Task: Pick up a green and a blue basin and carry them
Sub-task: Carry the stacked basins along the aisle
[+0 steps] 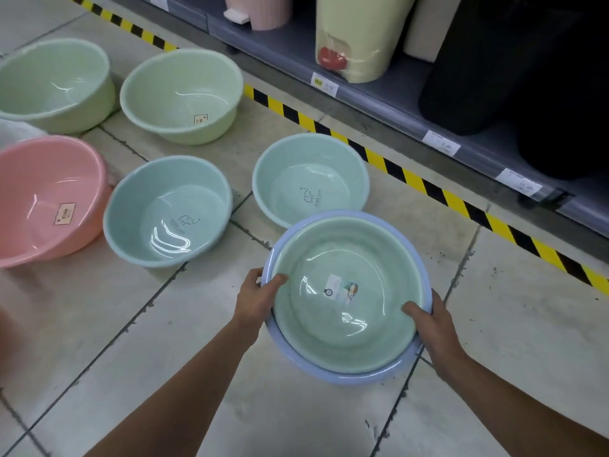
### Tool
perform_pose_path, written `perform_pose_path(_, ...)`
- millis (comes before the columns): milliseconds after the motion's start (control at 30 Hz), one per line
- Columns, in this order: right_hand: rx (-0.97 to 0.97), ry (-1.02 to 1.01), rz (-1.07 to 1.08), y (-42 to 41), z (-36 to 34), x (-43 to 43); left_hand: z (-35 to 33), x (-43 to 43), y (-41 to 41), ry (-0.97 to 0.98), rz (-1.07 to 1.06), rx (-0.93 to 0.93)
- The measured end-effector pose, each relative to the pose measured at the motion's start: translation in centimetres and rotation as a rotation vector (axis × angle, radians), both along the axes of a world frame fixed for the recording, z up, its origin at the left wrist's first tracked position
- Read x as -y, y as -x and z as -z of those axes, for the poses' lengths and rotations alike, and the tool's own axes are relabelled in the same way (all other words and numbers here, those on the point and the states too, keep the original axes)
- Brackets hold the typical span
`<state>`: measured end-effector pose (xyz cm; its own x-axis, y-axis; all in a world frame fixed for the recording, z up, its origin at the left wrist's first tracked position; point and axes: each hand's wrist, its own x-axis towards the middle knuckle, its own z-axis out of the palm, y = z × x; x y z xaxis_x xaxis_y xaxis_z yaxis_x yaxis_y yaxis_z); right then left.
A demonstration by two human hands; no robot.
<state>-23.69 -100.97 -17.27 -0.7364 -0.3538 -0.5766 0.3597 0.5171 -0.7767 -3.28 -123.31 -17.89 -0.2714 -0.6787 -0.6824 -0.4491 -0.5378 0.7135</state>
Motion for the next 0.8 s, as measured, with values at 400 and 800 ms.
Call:
perform_pose_path(400,0.079,0.086,0.051,0.6,2.3,1.0,1.3,0.6,0.4,-0.044,0.080,-0.141)
perform_pose_path(800,0.182,0.000,0.085,0.6,-8.6,0.3,-10.2,0.1,-0.4,-0.138,0.028,-0.092)
